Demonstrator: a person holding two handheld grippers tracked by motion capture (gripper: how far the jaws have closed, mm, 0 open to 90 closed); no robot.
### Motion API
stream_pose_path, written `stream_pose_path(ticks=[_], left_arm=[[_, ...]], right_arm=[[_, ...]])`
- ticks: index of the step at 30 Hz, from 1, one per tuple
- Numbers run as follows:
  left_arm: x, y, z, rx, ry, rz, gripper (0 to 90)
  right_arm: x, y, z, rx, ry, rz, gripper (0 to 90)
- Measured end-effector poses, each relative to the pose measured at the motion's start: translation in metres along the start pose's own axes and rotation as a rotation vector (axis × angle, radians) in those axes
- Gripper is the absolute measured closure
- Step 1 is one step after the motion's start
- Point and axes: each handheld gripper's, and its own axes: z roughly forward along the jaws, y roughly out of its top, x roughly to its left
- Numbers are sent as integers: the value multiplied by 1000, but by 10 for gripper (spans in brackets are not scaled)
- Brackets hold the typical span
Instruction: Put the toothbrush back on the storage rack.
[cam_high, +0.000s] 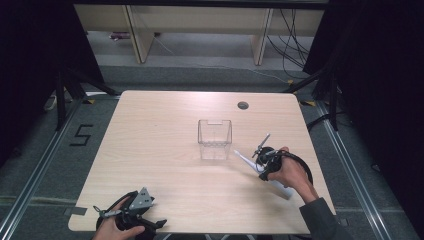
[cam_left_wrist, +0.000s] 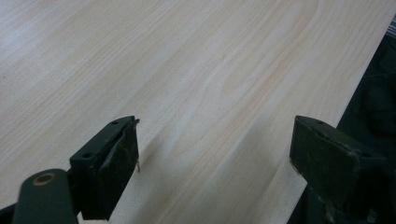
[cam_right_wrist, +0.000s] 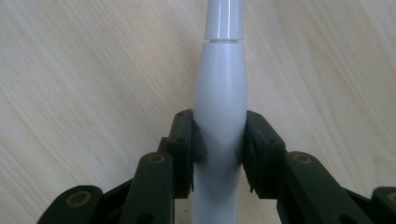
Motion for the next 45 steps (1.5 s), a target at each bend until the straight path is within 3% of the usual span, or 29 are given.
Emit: stream_pose_path(ticks=[3, 5, 7, 12, 15, 17, 18, 21, 22, 23, 33, 38, 41, 45], left_arm=[[-1, 0, 0, -12, 3, -1, 149], [-1, 0, 0, -10, 1, 2, 149], [-2, 0, 0, -15, 4, -17, 149], [-1, -1, 1, -21, 2, -18, 149], [-1, 0, 0, -13, 4, -2, 149], [-1, -1, 0, -20, 3, -15, 149], [-1, -1, 0, -22, 4, -15, 149], [-1, -1, 0, -22, 2, -16, 149], [-1, -1, 0, -23, 2, -15, 149], [-1, -1, 0, -27, 4, -21, 149], [-2, 0, -1, -26, 1, -15, 149], [-2, 0, 0, -25, 1, -12, 149], [-2, 0, 0, -25, 2, -12, 149], [-2, 0, -1, -25, 1, -14, 149]], right_arm=[[-6, -4, -10, -43, -9, -30, 669], [-7, -7, -16, -64, -16, 0, 669], [-10, -9, -22, -104, -14, 4, 669], [-14, -13, -33, -178, -20, 27, 669], [-17, -15, -40, -231, -12, 60, 669], [-20, -16, -43, -275, -11, 50, 669], [-19, -16, -45, -295, -13, 82, 669], [-23, -16, -47, -352, -14, 78, 669], [-25, -16, -47, -378, -15, 57, 669], [-23, -16, -48, -384, -9, 98, 669], [-28, -14, -53, -453, -13, 70, 669], [-29, -18, -56, -496, 1, 131, 669], [-32, -18, -56, -563, -24, 113, 669], [-33, -19, -64, -595, -12, 120, 669]])
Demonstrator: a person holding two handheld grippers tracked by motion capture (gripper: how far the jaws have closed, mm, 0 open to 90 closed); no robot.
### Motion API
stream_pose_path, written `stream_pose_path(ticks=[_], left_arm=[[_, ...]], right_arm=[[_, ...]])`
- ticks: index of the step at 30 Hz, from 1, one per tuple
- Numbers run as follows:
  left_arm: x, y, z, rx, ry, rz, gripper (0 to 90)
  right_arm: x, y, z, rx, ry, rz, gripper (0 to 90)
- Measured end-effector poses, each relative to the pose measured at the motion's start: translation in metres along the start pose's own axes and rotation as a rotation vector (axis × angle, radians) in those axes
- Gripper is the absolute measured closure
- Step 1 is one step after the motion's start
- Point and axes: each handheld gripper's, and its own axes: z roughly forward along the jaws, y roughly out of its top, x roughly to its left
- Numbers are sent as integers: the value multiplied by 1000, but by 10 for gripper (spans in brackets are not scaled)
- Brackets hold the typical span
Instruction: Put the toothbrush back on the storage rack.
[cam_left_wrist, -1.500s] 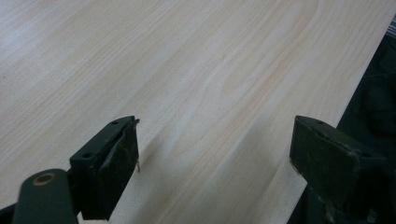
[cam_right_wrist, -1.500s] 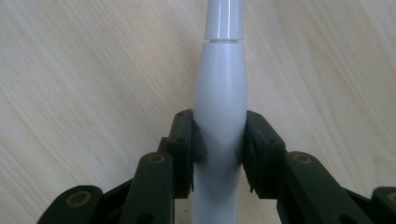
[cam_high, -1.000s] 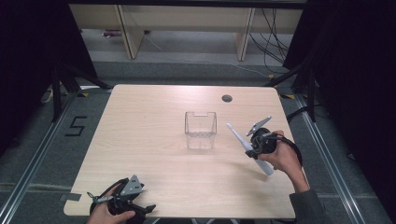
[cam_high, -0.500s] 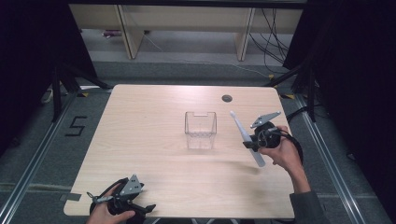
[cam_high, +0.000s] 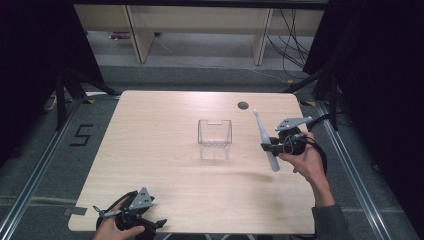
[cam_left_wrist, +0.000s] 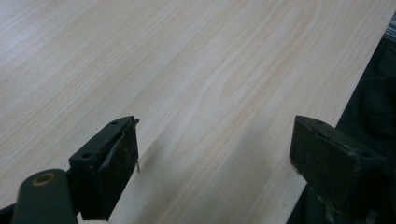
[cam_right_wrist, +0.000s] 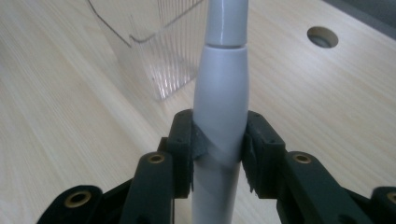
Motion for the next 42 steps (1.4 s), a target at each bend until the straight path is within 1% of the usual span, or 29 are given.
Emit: stream_pose_path(ticks=[1, 2, 3, 4, 5, 6, 7, 8, 9, 10, 11, 14, 15, 18, 21, 23, 24, 25, 26, 27, 30, 32, 33, 36, 38, 39, 40, 41, 42], left_arm=[[0, 0, 0, 0, 0, 1, 148], [0, 0, 0, 1, 1, 2, 149], [0, 0, 0, -1, 0, -1, 149], [0, 0, 0, 1, 1, -1, 148], [0, 0, 0, 2, 1, 0, 149], [0, 0, 1, 7, -1, 0, 148], [0, -1, 1, 4, 0, -5, 148], [0, 0, 1, 6, 0, 4, 148], [0, 0, 1, 5, 1, -5, 148], [0, 0, 1, 3, 0, -2, 148], [0, 0, 1, 3, 2, -4, 148], [1, -1, 1, 0, 0, -1, 148], [0, -1, 0, 1, 2, 0, 148], [1, 0, 0, -1, 4, 2, 149], [1, 0, 0, -3, 7, -2, 148], [1, 0, 0, -4, 8, -3, 148], [1, 0, 0, -4, 8, -3, 148], [1, 0, 0, -4, 7, -3, 148], [1, 0, 0, -4, 7, -4, 148], [1, 0, 0, -5, 6, -6, 148], [1, 0, 1, -4, 5, -6, 148], [0, 0, 0, -4, 6, -3, 148], [1, 0, 0, -5, 7, -5, 148], [0, 0, 0, -4, 5, -6, 148], [0, 0, 0, -5, 4, -3, 148], [0, 0, 0, -5, 5, -2, 148], [0, 0, 0, -5, 5, -4, 148], [0, 0, 0, -4, 4, -5, 148], [0, 0, 0, -4, 5, -5, 148]], right_arm=[[1, 1, 0, -24, -2, 18, 669], [1, 2, -2, -21, 2, 9, 669], [0, 3, -1, -41, 5, 10, 669], [-2, 4, -2, -33, 15, 3, 669], [-1, 5, 0, -55, 9, 25, 669], [-2, 7, -2, -31, 19, 15, 669], [-2, 8, -1, -59, 15, 34, 669], [-4, 9, -1, -57, 20, 16, 669], [-3, 11, -1, -57, 20, 36, 669], [-4, 13, -1, -69, 25, 39, 669], [-5, 14, -1, -80, 23, 25, 669], [-4, 21, 0, -100, 31, 37, 669], [-4, 23, 2, -121, 33, 26, 669], [-1, 30, 3, -124, 40, 33, 669], [-1, 36, 4, -134, 49, 19, 669], [1, 38, 5, -137, 54, 31, 669], [-1, 40, 6, -149, 44, 1, 669], [2, 41, 6, -143, 55, 29, 669], [2, 43, 7, -139, 67, 20, 669], [2, 44, 7, -146, 59, 17, 669], [6, 50, 8, -141, 72, 19, 669], [6, 54, 10, -156, 71, -5, 669], [8, 55, 9, -150, 68, 13, 669], [11, 61, 12, -163, 73, -10, 669], [13, 64, 13, -165, 85, -6, 669], [12, 66, 13, -165, 82, -27, 669], [13, 68, 13, -166, 88, -25, 669], [15, 69, 12, -165, 89, -6, 669], [15, 71, 14, -174, 91, -17, 669]])
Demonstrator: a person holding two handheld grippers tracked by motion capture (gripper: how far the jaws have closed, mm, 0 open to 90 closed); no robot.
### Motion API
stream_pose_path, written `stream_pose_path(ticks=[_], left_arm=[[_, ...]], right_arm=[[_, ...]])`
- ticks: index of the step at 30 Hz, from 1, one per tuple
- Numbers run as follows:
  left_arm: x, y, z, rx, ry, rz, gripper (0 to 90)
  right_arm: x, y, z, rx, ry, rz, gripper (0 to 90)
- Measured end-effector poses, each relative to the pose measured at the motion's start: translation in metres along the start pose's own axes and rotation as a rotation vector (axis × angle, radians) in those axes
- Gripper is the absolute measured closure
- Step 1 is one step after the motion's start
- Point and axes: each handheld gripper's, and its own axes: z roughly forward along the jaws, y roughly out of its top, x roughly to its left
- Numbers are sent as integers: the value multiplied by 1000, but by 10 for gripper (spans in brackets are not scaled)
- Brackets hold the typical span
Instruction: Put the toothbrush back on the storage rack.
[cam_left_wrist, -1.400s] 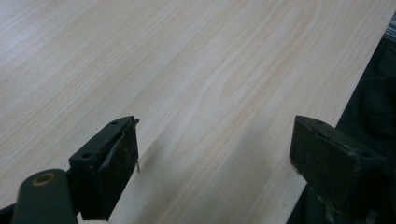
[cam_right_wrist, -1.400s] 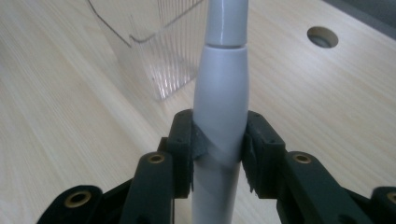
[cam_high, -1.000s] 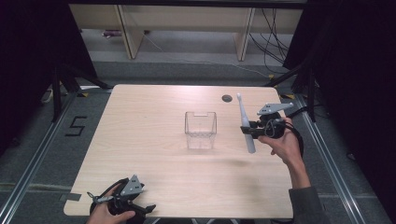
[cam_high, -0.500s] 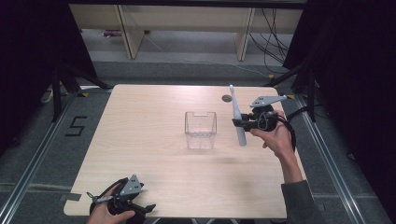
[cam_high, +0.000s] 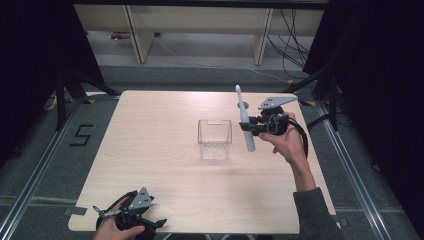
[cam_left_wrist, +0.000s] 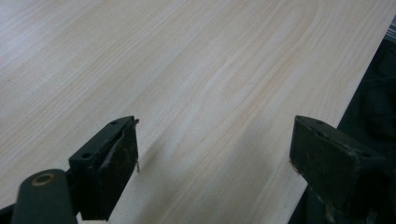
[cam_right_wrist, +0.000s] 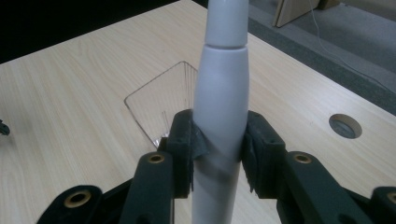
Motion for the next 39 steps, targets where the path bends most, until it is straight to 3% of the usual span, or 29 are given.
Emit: stream_pose_path(ticks=[2, 3, 4, 6, 13, 14, 17, 22, 23, 24, 28, 29, 31, 36, 39], left_arm=[[0, 0, 0, 0, 0, 0, 148], [0, 0, 0, 0, 0, 2, 148], [0, 0, 0, 1, -1, 3, 148], [0, 0, 0, 1, 0, -1, 148], [0, 0, 0, 0, 0, 5, 148], [0, 0, -1, 0, -1, 6, 148], [0, 0, -1, -2, 0, 0, 148], [0, 0, 0, 2, -4, 0, 148], [0, 0, 0, 2, -4, 1, 148], [0, 0, 0, 1, -4, 1, 148], [0, 0, 0, 0, -3, 0, 148], [0, 0, 0, 1, -4, 2, 148], [0, 0, 0, 0, -4, 3, 148], [0, 0, -1, -4, -4, 3, 148], [0, 0, -1, -2, -4, 1, 148]], right_arm=[[0, 2, 1, -9, -6, -17, 669], [3, 2, 2, -5, 5, 14, 669], [1, 3, 3, -1, 3, -11, 669], [3, 4, 5, 4, 14, 7, 669], [6, 14, 10, -5, 17, -26, 669], [8, 15, 11, -7, 20, -6, 669], [9, 18, 13, 3, 27, -5, 669], [12, 23, 21, -8, 33, -25, 669], [14, 24, 21, -2, 43, -5, 669], [13, 26, 22, -4, 48, -35, 669], [18, 33, 23, 8, 51, -22, 669], [17, 35, 24, -15, 43, -45, 669], [19, 39, 25, -1, 61, -28, 669], [20, 44, 32, 0, 56, -53, 669], [21, 47, 34, 7, 61, -26, 669]])
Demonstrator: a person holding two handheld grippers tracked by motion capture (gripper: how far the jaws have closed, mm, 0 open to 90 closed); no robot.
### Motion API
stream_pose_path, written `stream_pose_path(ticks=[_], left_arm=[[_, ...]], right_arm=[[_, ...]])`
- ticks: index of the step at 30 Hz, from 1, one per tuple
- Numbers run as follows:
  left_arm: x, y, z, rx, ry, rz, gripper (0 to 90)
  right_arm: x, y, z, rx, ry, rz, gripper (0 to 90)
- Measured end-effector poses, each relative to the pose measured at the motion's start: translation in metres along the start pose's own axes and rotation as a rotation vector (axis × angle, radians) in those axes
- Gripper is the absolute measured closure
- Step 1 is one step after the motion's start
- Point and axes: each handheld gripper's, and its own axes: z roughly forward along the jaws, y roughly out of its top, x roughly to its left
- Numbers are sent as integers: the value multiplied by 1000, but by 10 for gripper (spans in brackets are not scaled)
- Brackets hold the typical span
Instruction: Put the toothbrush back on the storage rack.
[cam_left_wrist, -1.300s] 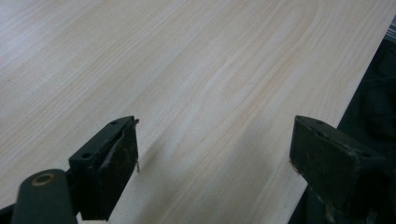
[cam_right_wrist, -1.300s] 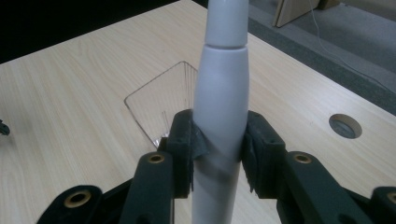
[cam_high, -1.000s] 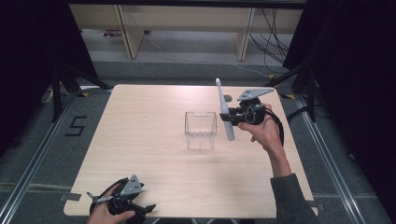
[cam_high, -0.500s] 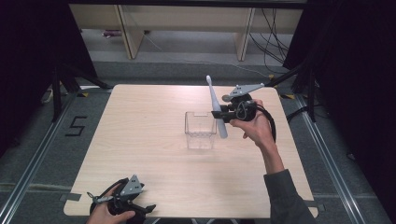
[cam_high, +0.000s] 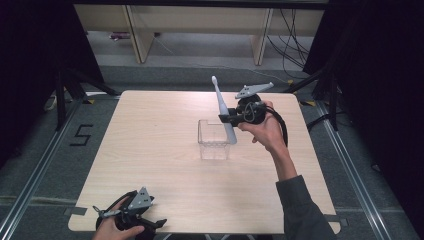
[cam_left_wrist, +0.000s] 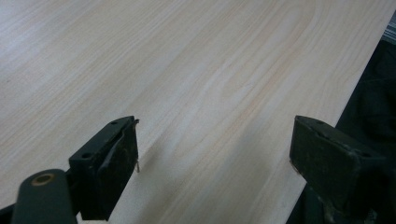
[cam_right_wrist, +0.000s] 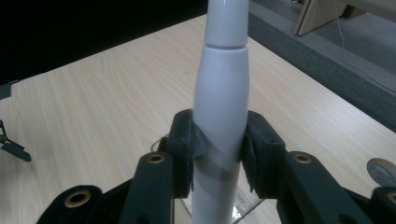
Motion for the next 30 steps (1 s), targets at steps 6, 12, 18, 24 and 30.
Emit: stream_pose_path(ticks=[6, 12, 18, 24, 30], left_arm=[[0, 0, 0, 0, 0, 1, 148], [0, 0, 0, 2, -1, 4, 148], [0, 0, -1, -2, -1, 2, 148], [0, 0, -1, -3, -1, 3, 148], [0, 0, -1, -5, -2, 4, 148]], right_arm=[[-2, 6, 5, 7, 3, 5, 669], [-4, 12, 16, 20, -2, -7, 669], [-4, 14, 30, 41, -6, -10, 669], [-5, 12, 46, 53, -8, 0, 669], [-10, 6, 62, 81, 0, -5, 669]])
